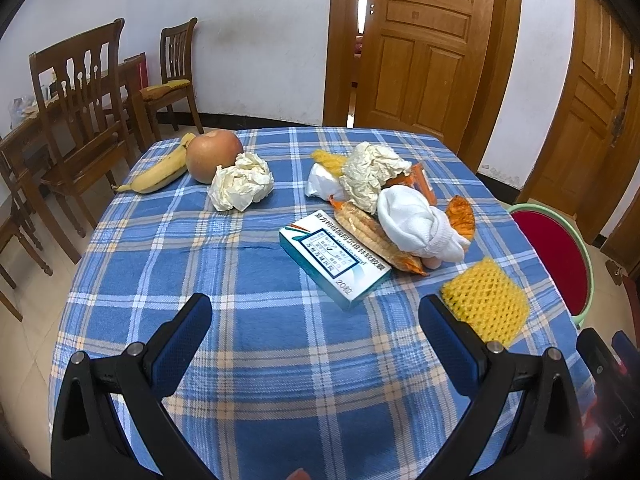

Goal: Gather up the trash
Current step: 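Reach the left tool to the white medicine box while the right tool reaches the yellow foam net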

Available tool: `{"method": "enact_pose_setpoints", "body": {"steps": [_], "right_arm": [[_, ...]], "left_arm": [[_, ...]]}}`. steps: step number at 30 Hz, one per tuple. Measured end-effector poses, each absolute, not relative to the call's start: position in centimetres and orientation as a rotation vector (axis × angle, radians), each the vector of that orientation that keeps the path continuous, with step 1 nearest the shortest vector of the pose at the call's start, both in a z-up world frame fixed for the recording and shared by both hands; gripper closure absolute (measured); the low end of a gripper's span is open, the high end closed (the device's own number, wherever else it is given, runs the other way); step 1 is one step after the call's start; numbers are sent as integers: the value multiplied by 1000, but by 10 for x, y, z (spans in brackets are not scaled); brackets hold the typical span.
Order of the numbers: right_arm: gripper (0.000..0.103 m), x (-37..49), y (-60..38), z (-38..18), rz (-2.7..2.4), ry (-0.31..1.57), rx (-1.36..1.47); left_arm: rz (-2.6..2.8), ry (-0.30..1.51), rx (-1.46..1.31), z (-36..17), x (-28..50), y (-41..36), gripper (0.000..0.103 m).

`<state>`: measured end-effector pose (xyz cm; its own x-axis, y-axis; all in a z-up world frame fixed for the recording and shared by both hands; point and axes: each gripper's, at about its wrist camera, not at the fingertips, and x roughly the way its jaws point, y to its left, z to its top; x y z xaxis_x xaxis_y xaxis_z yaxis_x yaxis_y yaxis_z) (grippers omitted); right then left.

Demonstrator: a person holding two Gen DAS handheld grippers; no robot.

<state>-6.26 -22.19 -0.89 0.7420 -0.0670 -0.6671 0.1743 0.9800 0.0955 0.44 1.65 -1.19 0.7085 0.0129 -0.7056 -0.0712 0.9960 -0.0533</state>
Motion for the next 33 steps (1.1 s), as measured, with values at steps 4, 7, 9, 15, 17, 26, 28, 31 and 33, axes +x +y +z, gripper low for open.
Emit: {"method": "enact_pose_setpoints", "body": {"steps": [4, 7, 9, 15, 17, 26, 28, 31, 33], "right_arm": [[0, -58, -221, -13, -126, 740, 150], [0, -54, -221, -16, -122, 749, 144], [0, -51, -221, -17, -118, 754, 142], [0, -41, -221, -21, -108, 772, 142], [0, -39, -222, -23, -109, 775, 142], [0, -30, -229, -27, -109, 785, 150], [0, -29, -231, -28, -112, 787, 155], [0, -27, -234, -30, -112, 791, 159], [0, -26, -235, -30, -110, 795, 160]], "left_arm": [[59, 792, -63, -16, 15, 17, 2], [64, 806, -55, -20, 23, 21, 2], [66, 818, -44, -23, 30, 21, 2], [64, 859, -50, -32, 51, 19, 2], [59, 873, -43, -37, 55, 14, 2], [53, 938, -5, -57, 77, -12, 2], [69, 948, 6, -62, 81, -15, 2], [89, 960, 6, -67, 86, -16, 2], [97, 960, -7, -68, 88, -13, 2]]}}
